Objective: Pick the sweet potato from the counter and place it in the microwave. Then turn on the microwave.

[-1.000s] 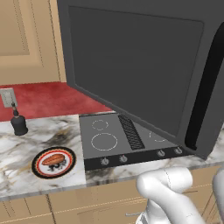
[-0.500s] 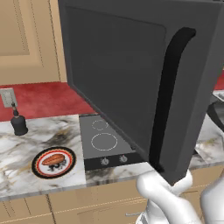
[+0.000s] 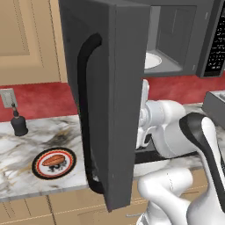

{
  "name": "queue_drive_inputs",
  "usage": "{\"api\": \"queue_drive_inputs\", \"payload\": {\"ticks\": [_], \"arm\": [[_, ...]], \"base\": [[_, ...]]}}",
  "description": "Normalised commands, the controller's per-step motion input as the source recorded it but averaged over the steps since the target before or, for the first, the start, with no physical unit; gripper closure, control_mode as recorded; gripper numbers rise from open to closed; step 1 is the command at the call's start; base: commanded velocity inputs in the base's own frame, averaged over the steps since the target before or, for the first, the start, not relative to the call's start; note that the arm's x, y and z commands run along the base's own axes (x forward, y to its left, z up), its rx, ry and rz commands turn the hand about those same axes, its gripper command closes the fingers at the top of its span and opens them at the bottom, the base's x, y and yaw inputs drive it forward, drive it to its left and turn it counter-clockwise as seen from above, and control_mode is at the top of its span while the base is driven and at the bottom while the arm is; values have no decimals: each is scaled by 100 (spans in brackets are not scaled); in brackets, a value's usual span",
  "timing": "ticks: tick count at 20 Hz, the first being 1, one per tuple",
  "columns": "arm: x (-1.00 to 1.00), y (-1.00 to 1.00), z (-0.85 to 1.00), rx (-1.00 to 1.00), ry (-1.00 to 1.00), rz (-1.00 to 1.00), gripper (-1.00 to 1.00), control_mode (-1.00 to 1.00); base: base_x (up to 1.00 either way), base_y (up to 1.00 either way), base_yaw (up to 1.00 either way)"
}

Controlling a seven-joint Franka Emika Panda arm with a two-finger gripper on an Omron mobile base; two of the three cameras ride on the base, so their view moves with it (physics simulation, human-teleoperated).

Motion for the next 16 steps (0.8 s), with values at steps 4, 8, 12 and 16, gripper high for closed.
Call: {"api": "queue_drive_inputs", "payload": {"ticks": [4,8,12,16], "arm": [[-4,52,14,0,-7,-5,-100,-100],[0,-16,20,-12,-13,-16,-100,-100],[26,-81,24,-21,-14,-25,-100,-100],[37,-88,16,-18,-13,-23,-100,-100]], "base": [[0,0,0],[0,0,0],[0,0,0],[0,0,0]]}}
